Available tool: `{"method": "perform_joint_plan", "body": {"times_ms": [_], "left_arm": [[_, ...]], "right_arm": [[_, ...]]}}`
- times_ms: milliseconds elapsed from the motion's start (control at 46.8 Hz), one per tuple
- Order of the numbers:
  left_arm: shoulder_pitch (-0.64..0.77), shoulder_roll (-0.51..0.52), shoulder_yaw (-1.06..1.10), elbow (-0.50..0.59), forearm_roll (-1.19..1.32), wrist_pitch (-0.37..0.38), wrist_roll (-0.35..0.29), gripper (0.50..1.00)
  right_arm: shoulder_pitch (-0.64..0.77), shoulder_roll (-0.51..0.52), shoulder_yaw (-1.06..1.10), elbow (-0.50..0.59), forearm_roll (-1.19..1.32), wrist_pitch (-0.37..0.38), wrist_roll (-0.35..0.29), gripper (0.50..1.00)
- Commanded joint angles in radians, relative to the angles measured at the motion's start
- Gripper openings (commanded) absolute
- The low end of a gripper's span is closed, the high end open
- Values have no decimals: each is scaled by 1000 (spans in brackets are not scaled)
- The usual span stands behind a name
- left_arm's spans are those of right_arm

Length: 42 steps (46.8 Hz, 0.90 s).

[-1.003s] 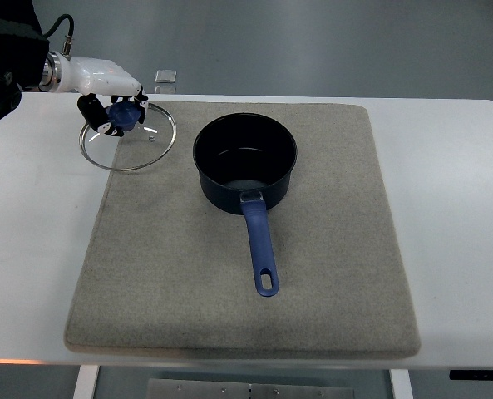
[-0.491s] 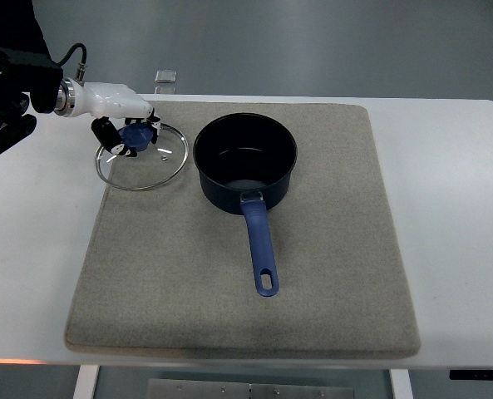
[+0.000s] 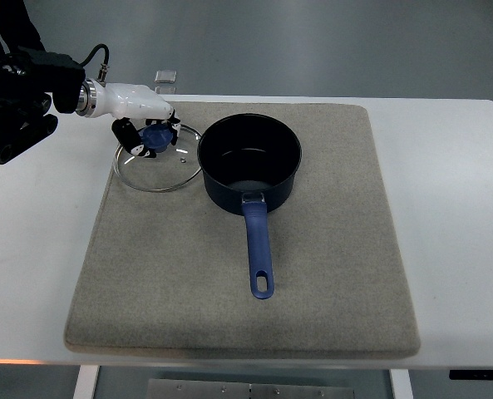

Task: Open pot lid and place left with left hand
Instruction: 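Lower the lid onto the mat beside the pot, left hand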

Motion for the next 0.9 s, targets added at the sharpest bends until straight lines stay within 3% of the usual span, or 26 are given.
{"method": "perform_joint_plan", "body": {"times_ms": [0,875], "left_arm": [[-2,1,2,1,2,-1,0,500],[1,0,6,8,9,-4,0,500]], "right_arm": [[0,0,0,0,0,-1,0,915],[0,0,0,0,0,1,0,915]]}}
